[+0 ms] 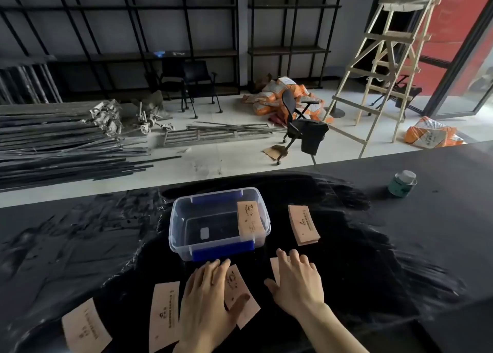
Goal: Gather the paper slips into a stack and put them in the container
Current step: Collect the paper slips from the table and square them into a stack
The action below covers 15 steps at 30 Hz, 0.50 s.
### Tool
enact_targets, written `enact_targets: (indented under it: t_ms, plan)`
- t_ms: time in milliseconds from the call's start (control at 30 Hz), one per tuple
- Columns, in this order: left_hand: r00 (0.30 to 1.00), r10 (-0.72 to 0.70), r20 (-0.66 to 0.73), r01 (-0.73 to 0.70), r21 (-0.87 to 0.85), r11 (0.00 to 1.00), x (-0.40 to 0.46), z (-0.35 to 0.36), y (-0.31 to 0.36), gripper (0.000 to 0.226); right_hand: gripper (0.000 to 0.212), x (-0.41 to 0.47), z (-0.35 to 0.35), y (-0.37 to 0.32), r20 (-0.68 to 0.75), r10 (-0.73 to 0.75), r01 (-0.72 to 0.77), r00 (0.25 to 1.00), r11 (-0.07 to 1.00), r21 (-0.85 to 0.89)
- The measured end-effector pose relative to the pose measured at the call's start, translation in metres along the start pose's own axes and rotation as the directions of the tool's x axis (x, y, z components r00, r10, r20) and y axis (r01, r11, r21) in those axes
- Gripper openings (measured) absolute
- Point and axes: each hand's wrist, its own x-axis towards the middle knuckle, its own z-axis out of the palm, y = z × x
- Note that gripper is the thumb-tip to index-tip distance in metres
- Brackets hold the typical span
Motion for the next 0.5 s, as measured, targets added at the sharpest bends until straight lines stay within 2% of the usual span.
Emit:
enact_targets:
  t_ms: [33,133,233,333,400,500]
  plan:
    - [0.999,-0.008,0.039,0.008,-0.018,1.000,0.002,0.002,-0.001,0.091,0.077,0.001,0.002,0.001,0.019,0.010,-0.010,1.000,1.000,0.009]
    - [0.999,-0.026,0.043,0.029,-0.057,0.998,0.006,0.010,-0.002,0.103,0.069,0.000,0.008,0.005,0.034,0.049,-0.050,0.998,0.998,0.029]
    - [0.992,-0.067,0.103,0.069,-0.011,0.998,0.007,0.015,-0.001,0.119,0.069,0.001,0.012,0.007,0.071,0.099,-0.103,0.993,0.993,0.057]
    - [0.984,-0.073,0.165,0.066,0.046,0.997,0.010,0.019,-0.002,0.112,0.081,0.005,0.014,0.010,0.078,0.171,-0.180,0.982,0.974,0.135]
    - [0.980,-0.090,0.176,0.083,0.049,0.995,0.008,0.021,-0.001,0.117,0.089,0.009,0.013,0.011,0.092,0.201,-0.214,0.975,0.962,0.170]
    - [0.978,-0.116,0.173,0.103,0.085,0.991,0.010,0.022,-0.001,0.108,0.088,0.013,0.010,0.013,0.080,0.204,-0.217,0.976,0.956,0.198]
